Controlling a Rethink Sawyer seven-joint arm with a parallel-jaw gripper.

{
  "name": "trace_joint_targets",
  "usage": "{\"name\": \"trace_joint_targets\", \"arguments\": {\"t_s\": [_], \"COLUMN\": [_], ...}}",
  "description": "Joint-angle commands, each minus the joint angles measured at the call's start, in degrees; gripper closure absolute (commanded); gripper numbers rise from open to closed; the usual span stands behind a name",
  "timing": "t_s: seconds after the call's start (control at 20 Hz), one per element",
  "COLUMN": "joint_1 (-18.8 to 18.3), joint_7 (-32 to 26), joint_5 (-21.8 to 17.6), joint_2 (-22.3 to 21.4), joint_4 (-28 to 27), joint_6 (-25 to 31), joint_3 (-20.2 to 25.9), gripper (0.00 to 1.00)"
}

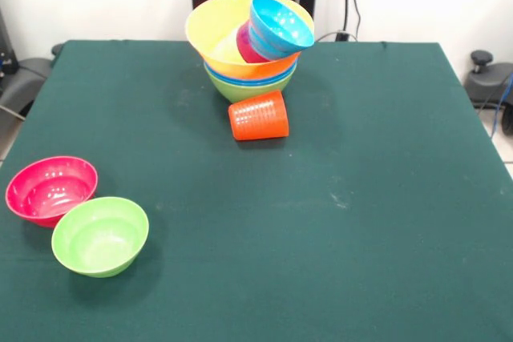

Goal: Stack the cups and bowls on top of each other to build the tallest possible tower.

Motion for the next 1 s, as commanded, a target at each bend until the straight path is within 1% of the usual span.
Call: {"name": "trace_joint_targets", "arguments": {"t_s": [0.05, 0.1, 0.2, 0.3, 0.35, 0.45, 0.7, 0.85, 1.0], "joint_1": [3.3, 3.4, 3.9, 5.1, 5.5, 5.9, 5.7, 5.5, 5.7], "joint_7": [6.1, 6.1, 5.7, 6.5, 7.1, 7.3, 6.2, 5.9, 6.2], "joint_5": [-1.7, -1.6, -1.9, -2.0, -1.8, -1.2, -0.1, 0.0, 0.2], "joint_2": [8.2, 11.0, 16.2, 19.7, 20.7, 22.0, 24.2, 24.6, 23.9], "joint_4": [-7.1, -7.3, -9.1, -10.4, -10.5, -11.3, -11.6, -10.7, -10.1], "joint_6": [-2.3, -6.2, -11.3, -15.3, -17.0, -18.2, -20.7, -22.8, -23.3], "joint_3": [1.6, 1.7, 1.9, 1.5, 1.3, 1.1, 1.2, 1.2, 0.7], "gripper": [0.0, 0.0, 0.0, 0.0, 0.0, 0.0, 0.0, 0.0, 0.0]}}
